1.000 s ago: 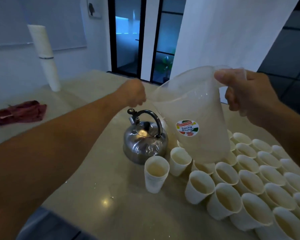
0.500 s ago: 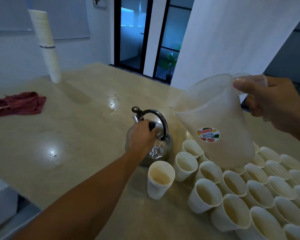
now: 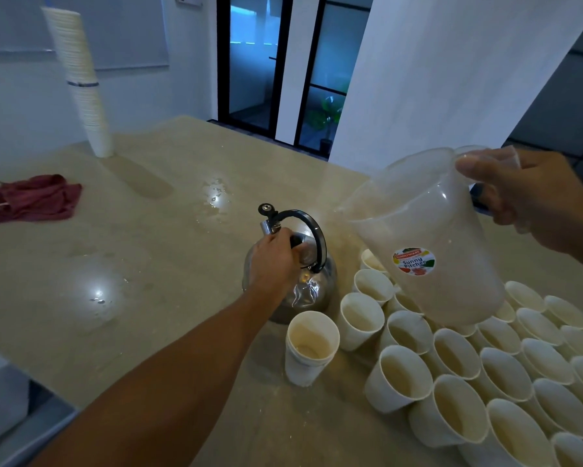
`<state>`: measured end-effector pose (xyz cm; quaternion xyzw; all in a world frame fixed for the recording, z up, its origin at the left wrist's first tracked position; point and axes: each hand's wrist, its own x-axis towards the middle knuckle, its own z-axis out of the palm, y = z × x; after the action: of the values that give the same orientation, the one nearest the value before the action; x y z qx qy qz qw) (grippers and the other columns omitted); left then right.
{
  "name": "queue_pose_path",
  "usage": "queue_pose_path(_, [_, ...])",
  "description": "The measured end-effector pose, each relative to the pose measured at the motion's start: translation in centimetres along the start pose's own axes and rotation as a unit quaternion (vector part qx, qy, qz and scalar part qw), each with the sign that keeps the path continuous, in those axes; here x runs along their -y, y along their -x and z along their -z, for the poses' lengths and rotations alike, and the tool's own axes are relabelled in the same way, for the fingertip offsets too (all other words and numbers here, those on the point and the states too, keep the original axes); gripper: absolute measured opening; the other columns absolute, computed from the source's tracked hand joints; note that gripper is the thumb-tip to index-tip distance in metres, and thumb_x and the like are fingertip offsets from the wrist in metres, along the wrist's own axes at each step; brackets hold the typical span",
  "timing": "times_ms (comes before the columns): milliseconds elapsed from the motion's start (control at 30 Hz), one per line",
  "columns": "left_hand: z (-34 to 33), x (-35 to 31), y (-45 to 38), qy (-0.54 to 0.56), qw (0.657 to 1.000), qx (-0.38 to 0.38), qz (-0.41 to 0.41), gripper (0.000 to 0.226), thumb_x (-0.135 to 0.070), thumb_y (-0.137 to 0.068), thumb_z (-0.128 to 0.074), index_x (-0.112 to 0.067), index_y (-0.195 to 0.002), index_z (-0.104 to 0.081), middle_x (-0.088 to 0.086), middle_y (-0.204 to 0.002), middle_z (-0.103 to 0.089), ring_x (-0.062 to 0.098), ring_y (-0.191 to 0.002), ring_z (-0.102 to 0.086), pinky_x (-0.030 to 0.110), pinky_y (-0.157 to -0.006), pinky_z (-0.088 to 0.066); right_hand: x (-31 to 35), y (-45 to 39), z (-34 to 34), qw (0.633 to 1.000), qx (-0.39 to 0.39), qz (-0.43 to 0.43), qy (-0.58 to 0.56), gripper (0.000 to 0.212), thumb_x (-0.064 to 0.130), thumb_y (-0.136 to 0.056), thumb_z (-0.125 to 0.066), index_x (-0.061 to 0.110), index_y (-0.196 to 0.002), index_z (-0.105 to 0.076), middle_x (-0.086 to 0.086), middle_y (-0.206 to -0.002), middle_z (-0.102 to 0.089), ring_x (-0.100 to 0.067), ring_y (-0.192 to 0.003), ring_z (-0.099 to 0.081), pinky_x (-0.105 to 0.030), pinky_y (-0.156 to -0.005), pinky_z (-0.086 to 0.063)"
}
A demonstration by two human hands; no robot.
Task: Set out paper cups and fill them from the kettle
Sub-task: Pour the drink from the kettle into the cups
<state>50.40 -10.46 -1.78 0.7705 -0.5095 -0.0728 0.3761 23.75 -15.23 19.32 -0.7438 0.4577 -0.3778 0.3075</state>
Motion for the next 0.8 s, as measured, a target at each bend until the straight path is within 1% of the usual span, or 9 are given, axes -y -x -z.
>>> queue_pose_path(167, [0.0, 0.2, 0.1, 0.01, 1.0, -0.002, -0.006, 0.026, -0.029, -0.101, -0.046, -0.019, -0.122, -0.058, 0.007, -0.116, -0.064, 0.028, -0.108, -0.055, 0.042, -0.094, -0.045, -0.6, -0.2, 0.0, 1.0, -0.01, -0.003, 0.008, 0.042, 0.053, -0.084, -0.069, 0.023, -0.114, -0.072, 0.005, -0.045, -0.045, -0.01, -0.036, -0.037, -0.015, -0.037, -0.03])
queue_pose_path(333, [-0.2, 0.4, -0.1, 0.053, 0.998, -0.014, -0.009, 0.029, -0.046, -0.099, -0.047, -0.025, -0.116, -0.058, 0.0, -0.105, -0.068, 0.024, -0.098, -0.062, 0.046, -0.087, -0.051, -0.7, -0.3, -0.2, 1.0, 0.004, 0.003, 0.019, 0.043, 0.053, -0.084, -0.068, 0.021, -0.114, -0.071, 0.004, -0.046, -0.046, -0.01, -0.038, -0.038, -0.016, -0.037, -0.031])
queue_pose_path(433, [-0.2, 0.6, 0.0, 0.066, 0.997, -0.026, -0.019, 0.025, -0.044, -0.1, -0.045, -0.026, -0.114, -0.055, 0.004, -0.101, -0.068, 0.027, -0.094, -0.063, 0.046, -0.082, -0.052, -0.6, -0.3, -0.1, 0.999, 0.02, 0.005, 0.026, 0.044, 0.053, -0.085, -0.067, 0.021, -0.115, -0.07, 0.004, -0.048, -0.047, -0.011, -0.041, -0.04, -0.017, -0.037, -0.033])
queue_pose_path(533, [-0.1, 0.8, 0.2, 0.1, 0.994, -0.03, -0.015, 0.027, -0.044, -0.102, -0.038, -0.027, -0.118, -0.051, 0.006, -0.102, -0.068, 0.029, -0.092, -0.064, 0.049, -0.08, -0.053, -0.6, -0.7, -0.2, 0.999, 0.019, -0.005, 0.034, 0.044, 0.053, -0.083, -0.069, 0.02, -0.113, -0.071, 0.004, -0.046, -0.046, -0.011, -0.039, -0.039, -0.018, -0.038, -0.033])
queue_pose_path(567, [0.0, 0.7, 0.3, 0.11, 0.993, -0.033, -0.014, 0.028, -0.043, -0.102, -0.037, -0.026, -0.119, -0.051, 0.007, -0.103, -0.068, 0.029, -0.094, -0.064, 0.049, -0.081, -0.053, -0.5, -0.9, -0.2, 0.999, 0.022, -0.008, 0.026, 0.047, 0.054, -0.08, -0.071, 0.02, -0.112, -0.071, 0.003, -0.046, -0.046, -0.012, -0.04, -0.039, -0.02, -0.041, -0.035])
queue_pose_path(600, [0.1, 0.6, 0.4, 0.116, 0.993, -0.035, -0.012, 0.028, -0.041, -0.103, -0.038, -0.024, -0.121, -0.052, 0.007, -0.105, -0.068, 0.029, -0.095, -0.064, 0.048, -0.082, -0.053, -0.5, -1.0, -0.1, 1.0, 0.027, -0.007, 0.015, 0.053, 0.058, -0.075, -0.074, 0.02, -0.113, -0.072, 0.001, -0.047, -0.046, -0.014, -0.041, -0.04, -0.025, -0.046, -0.038])
queue_pose_path(667, [0.0, 0.6, 0.5, 0.126, 0.991, -0.036, -0.008, 0.027, -0.037, -0.103, -0.041, -0.024, -0.123, -0.053, 0.007, -0.107, -0.068, 0.029, -0.097, -0.063, 0.046, -0.083, -0.052, -0.4, -1.4, 0.0, 0.999, 0.033, -0.004, 0.011, 0.061, 0.064, -0.069, -0.077, 0.022, -0.112, -0.073, -0.002, -0.048, -0.046, -0.019, -0.045, -0.039, -0.036, -0.056, -0.037])
queue_pose_path(733, [-0.3, 0.8, 0.3, 0.124, 0.992, -0.029, -0.012, 0.023, -0.035, -0.103, -0.043, -0.025, -0.122, -0.052, 0.008, -0.105, -0.066, 0.029, -0.096, -0.062, 0.046, -0.082, -0.052, -0.3, -1.9, 0.1, 0.999, 0.039, 0.002, 0.026, 0.052, 0.058, -0.074, -0.075, 0.023, -0.111, -0.073, -0.001, -0.046, -0.046, -0.018, -0.043, -0.039, -0.037, -0.057, -0.035])
queue_pose_path(800, [-0.4, 1.1, -0.1, 0.125, 0.992, -0.013, -0.024, 0.023, -0.032, -0.103, -0.044, -0.025, -0.123, -0.052, 0.006, -0.106, -0.063, 0.025, -0.097, -0.06, 0.042, -0.082, -0.051, -0.5, -2.5, 0.2, 0.998, 0.048, 0.004, 0.03, 0.045, 0.053, -0.078, -0.075, 0.025, -0.112, -0.073, -0.001, -0.045, -0.046, -0.02, -0.046, -0.038, -0.04, -0.058, -0.036])
